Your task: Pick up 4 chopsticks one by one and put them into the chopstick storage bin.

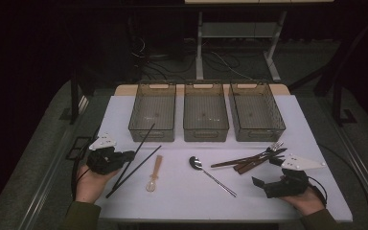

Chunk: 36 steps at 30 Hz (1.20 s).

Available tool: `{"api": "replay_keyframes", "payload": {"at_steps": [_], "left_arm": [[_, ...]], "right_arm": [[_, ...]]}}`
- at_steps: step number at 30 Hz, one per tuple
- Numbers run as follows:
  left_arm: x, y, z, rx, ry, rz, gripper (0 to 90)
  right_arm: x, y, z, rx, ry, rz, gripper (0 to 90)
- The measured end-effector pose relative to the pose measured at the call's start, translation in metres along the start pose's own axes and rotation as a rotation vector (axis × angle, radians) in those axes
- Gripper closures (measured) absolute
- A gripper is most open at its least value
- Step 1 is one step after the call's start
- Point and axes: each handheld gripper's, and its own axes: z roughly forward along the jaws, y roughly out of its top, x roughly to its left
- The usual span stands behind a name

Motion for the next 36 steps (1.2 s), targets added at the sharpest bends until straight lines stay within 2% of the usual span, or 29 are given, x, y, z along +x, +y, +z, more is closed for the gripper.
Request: {"api": "replay_keyframes", "payload": {"at_steps": [10, 21, 25, 32, 36], "left_arm": [[0.000, 0.015, -0.007, -0.063, 0.000, -0.001, 86.0], [0.003, 0.043, -0.010, -0.142, 0.007, 0.010, 85.9], [0.008, 0.052, -0.008, -0.158, 0.012, 0.010, 85.9], [0.017, 0.065, -0.006, -0.209, 0.014, -0.023, 85.9], [0.020, 0.075, -0.007, -0.227, 0.025, -0.014, 85.9]], "right_arm": [[0.000, 0.000, 0.000, 0.002, -0.001, 0.006, 0.5], [-0.001, 0.000, 0.001, 0.003, -0.006, 0.005, 0.5], [0.000, -0.001, 0.001, 0.001, -0.007, 0.005, 0.5], [0.000, -0.001, 0.001, 0.002, -0.007, 0.003, 0.5], [0.000, -0.001, 0.001, 0.002, -0.009, 0.004, 0.5]]}}
